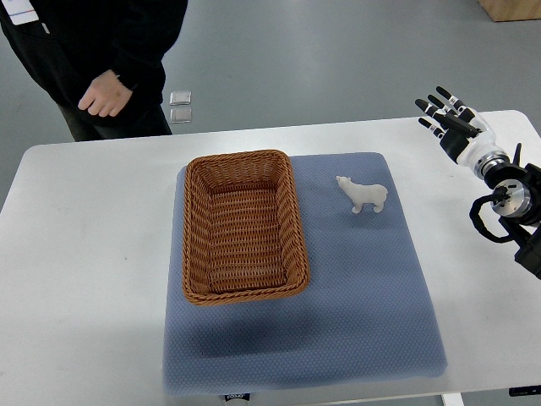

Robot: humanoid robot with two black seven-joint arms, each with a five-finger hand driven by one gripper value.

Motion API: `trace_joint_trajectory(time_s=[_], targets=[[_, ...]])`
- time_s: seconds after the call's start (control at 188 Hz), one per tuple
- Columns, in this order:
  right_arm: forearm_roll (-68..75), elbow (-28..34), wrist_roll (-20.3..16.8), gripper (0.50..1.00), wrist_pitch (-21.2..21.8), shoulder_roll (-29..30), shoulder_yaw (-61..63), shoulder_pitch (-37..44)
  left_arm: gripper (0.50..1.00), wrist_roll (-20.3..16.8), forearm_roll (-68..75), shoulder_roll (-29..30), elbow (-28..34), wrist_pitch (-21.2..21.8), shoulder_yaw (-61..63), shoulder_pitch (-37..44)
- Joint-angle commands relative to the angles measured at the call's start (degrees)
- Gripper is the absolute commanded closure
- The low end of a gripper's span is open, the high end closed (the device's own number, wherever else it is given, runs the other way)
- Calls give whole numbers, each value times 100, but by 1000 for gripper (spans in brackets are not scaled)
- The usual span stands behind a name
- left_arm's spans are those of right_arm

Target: Place white bear in brown basket with right hand

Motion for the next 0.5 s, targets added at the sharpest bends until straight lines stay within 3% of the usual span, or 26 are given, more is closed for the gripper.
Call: trace_joint_trajectory(time_s=[0.0, 0.495], targets=[[0, 0, 0, 579, 27, 4, 1, -8, 500, 0, 0, 0, -5, -27, 0, 0], [-8, 18, -9, 576, 45, 57, -52, -17, 500, 0, 0, 0, 13, -18, 0, 0]])
